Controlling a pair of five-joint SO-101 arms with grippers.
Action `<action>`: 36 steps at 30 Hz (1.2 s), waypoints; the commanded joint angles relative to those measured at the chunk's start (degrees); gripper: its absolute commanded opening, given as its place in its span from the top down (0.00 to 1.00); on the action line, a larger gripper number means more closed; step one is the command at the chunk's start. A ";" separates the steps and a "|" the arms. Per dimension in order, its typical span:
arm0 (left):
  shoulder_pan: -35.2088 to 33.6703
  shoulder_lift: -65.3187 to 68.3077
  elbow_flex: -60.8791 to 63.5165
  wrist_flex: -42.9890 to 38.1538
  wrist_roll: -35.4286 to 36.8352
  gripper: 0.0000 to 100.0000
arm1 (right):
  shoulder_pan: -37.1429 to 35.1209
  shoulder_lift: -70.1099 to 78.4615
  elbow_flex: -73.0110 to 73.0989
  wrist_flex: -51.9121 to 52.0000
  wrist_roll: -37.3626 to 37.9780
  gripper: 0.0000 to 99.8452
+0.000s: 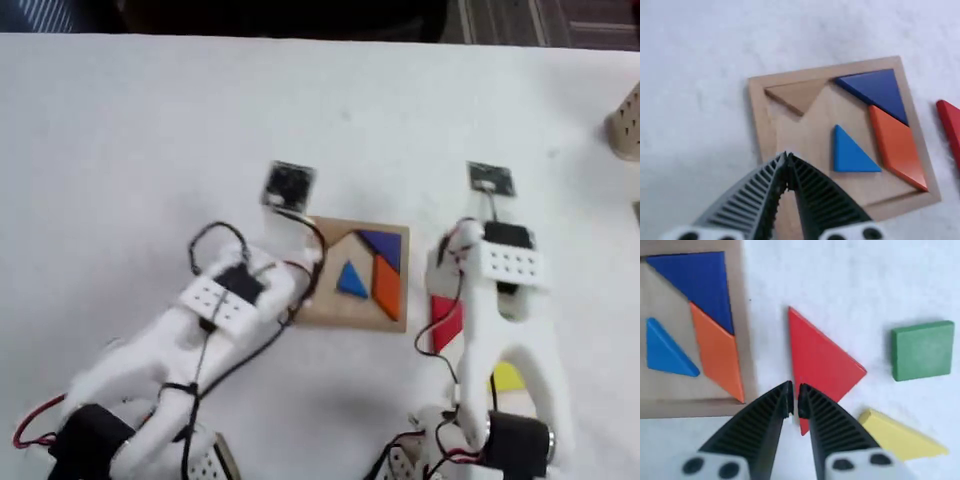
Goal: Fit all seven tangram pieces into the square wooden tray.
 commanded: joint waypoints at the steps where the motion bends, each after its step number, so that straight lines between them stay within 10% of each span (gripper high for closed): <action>1: 5.32 0.66 -0.62 0.26 0.00 0.98 | 3.82 -3.91 1.05 -1.80 0.88 0.98; 23: 8.84 29.93 -25.49 4.75 9.49 0.98 | 6.02 -4.09 2.29 -2.07 5.19 0.98; 36: 8.13 22.64 -25.93 10.20 9.41 0.98 | 6.11 -4.09 2.73 -3.82 5.27 0.98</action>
